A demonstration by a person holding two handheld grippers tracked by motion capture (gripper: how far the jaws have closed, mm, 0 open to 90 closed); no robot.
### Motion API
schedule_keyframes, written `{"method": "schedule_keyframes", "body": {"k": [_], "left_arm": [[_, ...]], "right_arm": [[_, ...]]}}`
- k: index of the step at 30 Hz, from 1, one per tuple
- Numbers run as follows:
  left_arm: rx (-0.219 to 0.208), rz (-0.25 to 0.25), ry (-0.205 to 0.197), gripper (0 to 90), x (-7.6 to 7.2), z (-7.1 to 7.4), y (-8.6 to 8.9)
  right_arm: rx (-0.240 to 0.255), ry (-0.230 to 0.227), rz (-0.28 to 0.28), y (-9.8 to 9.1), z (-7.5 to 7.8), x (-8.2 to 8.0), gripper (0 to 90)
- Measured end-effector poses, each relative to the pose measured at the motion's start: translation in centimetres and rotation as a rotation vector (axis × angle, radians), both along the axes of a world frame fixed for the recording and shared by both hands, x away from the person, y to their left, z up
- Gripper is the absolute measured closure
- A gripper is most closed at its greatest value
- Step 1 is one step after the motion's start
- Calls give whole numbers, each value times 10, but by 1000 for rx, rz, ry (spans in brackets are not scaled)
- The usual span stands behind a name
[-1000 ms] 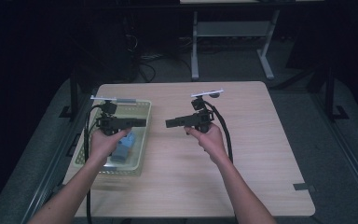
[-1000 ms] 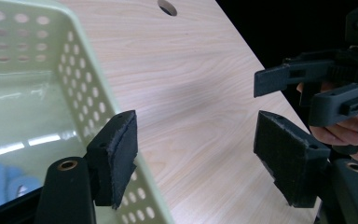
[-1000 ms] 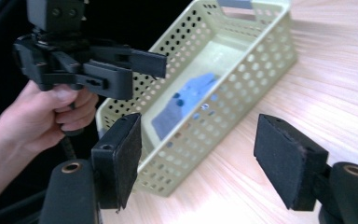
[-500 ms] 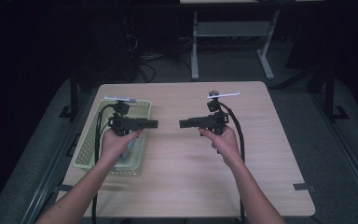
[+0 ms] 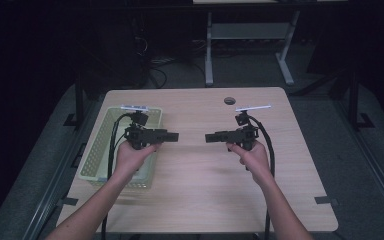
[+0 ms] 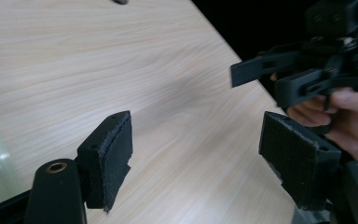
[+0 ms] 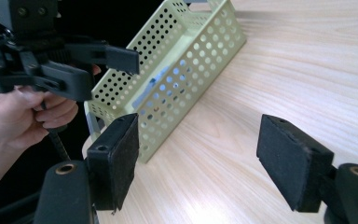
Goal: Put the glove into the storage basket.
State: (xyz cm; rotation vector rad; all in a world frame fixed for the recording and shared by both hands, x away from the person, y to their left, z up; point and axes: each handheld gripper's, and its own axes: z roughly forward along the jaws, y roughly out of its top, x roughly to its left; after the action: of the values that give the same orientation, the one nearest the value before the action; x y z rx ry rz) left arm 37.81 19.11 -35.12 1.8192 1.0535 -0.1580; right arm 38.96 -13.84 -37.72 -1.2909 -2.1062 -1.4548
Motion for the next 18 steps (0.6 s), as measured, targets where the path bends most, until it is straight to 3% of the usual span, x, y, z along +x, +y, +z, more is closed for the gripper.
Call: {"method": "schedule_keyframes", "body": {"k": [5, 12, 18], "left_arm": [[5, -29, -15, 257, -3, -1, -10], [-9, -44, -9, 257, -6, -5, -22], [-16, -70, 9, 256, -10, -15, -35]], "right_arm": [[4, 1, -21, -14, -3, -3, 294], [25, 34, -40, -31, -12, -7, 290], [24, 31, -54, -45, -13, -11, 289]]}}
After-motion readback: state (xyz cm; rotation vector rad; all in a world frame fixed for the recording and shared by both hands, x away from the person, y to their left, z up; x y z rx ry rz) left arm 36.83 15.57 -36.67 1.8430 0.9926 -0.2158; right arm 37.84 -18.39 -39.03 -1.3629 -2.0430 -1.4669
